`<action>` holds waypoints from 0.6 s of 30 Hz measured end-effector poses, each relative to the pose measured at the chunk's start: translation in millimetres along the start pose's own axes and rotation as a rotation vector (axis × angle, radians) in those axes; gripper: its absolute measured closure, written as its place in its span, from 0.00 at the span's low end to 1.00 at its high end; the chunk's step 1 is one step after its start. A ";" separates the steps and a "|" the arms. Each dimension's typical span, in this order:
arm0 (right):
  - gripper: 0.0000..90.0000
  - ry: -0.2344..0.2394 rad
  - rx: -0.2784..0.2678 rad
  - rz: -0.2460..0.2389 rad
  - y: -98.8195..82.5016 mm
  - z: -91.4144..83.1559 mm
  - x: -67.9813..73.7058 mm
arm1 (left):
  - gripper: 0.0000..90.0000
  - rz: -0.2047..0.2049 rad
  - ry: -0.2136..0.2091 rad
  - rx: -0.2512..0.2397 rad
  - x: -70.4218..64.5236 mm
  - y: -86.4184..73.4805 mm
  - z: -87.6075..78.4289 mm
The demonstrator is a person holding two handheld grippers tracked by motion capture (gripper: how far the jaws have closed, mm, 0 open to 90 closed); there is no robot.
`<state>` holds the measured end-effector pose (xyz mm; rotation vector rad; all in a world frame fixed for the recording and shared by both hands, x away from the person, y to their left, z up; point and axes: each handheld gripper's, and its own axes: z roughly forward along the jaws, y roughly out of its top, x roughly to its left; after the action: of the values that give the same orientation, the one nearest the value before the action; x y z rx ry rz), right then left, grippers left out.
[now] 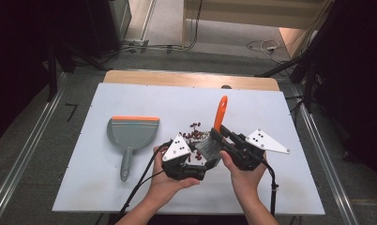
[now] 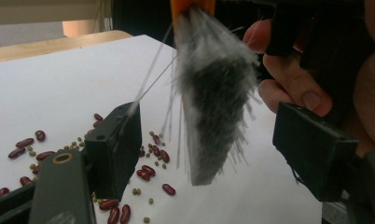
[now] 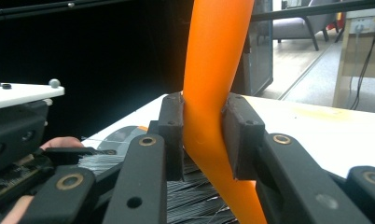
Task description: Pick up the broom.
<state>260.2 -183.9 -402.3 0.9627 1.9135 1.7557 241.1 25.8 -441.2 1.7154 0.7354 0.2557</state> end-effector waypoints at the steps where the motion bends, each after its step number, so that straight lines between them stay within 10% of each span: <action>1: 0.77 0.002 0.004 -0.003 -0.5 0.8 2.0 | 0.29 0.000 -0.002 -0.002 -0.9 -0.2 0.7; 18: 0.77 0.027 -0.008 -0.010 -3.0 4.4 17.4 | 0.91 -0.008 0.072 0.020 -0.8 1.2 -3.3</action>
<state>250.4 -168.6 -402.8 0.9292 1.9227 1.7782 239.2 27.8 -439.1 1.7294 0.8005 0.3067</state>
